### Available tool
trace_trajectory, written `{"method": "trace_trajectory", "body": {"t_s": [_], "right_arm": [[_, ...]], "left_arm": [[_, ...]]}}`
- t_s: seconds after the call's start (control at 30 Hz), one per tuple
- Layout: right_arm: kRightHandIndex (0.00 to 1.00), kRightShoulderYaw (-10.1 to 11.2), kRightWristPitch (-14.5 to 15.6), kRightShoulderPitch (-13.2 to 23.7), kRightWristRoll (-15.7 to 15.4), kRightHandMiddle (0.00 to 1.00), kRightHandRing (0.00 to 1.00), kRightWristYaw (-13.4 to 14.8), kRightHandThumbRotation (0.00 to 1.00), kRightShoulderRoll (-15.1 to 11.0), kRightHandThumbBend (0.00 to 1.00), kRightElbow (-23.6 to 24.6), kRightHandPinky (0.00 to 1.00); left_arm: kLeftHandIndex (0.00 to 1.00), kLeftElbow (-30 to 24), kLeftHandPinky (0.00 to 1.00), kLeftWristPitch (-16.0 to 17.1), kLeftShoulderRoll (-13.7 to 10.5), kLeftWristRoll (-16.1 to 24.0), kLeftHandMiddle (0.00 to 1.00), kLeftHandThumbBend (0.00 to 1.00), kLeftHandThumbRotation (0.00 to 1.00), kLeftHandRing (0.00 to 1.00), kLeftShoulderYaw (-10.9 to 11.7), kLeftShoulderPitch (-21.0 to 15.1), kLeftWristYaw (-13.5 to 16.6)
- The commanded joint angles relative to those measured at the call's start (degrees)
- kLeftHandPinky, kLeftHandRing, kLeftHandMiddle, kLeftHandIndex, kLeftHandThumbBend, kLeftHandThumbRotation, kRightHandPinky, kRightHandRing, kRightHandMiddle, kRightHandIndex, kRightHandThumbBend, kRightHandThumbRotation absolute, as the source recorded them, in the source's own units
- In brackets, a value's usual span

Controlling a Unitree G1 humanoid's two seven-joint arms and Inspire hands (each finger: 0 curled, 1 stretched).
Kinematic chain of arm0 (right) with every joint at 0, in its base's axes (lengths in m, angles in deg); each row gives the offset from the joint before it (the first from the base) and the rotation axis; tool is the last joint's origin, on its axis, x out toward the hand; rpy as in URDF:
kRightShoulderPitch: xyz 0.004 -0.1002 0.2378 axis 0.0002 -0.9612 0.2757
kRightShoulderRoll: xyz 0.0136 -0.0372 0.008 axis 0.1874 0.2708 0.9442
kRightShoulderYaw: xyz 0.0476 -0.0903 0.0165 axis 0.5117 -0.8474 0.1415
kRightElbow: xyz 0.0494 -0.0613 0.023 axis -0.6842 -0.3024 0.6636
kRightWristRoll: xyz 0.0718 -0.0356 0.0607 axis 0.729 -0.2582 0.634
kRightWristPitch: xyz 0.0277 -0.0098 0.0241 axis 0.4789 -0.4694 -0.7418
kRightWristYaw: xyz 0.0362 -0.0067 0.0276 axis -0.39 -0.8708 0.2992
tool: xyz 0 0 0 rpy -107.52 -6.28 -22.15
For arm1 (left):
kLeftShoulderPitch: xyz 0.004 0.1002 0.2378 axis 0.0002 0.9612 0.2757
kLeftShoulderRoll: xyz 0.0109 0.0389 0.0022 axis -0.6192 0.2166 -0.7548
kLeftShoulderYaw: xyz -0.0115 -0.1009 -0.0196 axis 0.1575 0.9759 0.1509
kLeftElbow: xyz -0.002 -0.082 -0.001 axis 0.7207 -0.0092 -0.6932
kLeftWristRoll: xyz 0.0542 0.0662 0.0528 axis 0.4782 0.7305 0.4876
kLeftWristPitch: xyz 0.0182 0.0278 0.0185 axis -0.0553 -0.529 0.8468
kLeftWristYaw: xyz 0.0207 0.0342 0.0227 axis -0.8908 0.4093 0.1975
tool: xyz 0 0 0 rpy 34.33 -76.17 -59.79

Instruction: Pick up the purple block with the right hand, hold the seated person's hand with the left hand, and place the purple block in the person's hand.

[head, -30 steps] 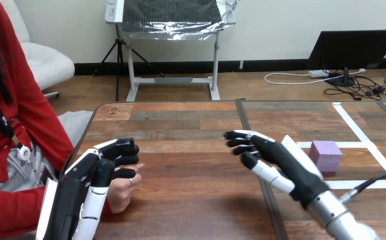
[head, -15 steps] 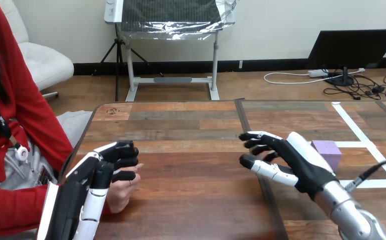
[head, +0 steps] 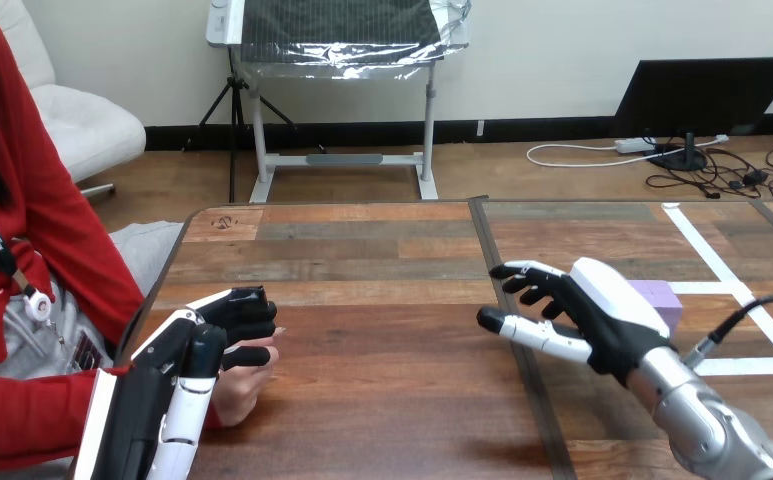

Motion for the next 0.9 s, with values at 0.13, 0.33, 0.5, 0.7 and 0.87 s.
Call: {"method": "trace_trajectory", "body": {"t_s": [0.13,0.33,0.5,0.7,0.87], "right_arm": [[0.85,-1.5,3.0,10.6,-0.8,0.82,0.79,5.2,0.98,-1.3,0.84,-1.5,0.68],[0.85,-1.8,4.7,12.2,-0.6,0.81,0.78,6.3,0.89,-1.4,0.81,-2.6,0.68],[0.84,-2.0,6.5,13.5,-0.4,0.81,0.77,6.8,0.85,-1.4,0.79,-3.4,0.67],[0.84,-1.2,9.1,14.8,1.2,0.82,0.75,4.9,0.80,-1.3,0.80,-4.3,0.58],[0.85,-1.1,11.1,15.7,1.9,0.83,0.75,3.8,0.79,-1.4,0.80,-4.8,0.58]], "left_arm": [[0.69,-1.9,0.65,0.7,1.9,0.5,0.71,0.50,0.90,0.73,0.7,-1.9,0.5],[0.68,-2.0,0.65,0.7,1.7,0.5,0.71,0.49,0.89,0.72,1.0,-1.9,0.6],[0.68,-1.9,0.65,0.7,1.5,0.4,0.71,0.48,0.89,0.71,1.3,-2.2,0.5],[0.67,-1.2,0.63,1.4,1.4,0.5,0.70,0.45,0.88,0.70,1.5,-2.6,0.4],[0.66,-0.9,0.62,1.6,1.5,0.4,0.70,0.44,0.87,0.70,1.5,-2.7,0.2]]}}
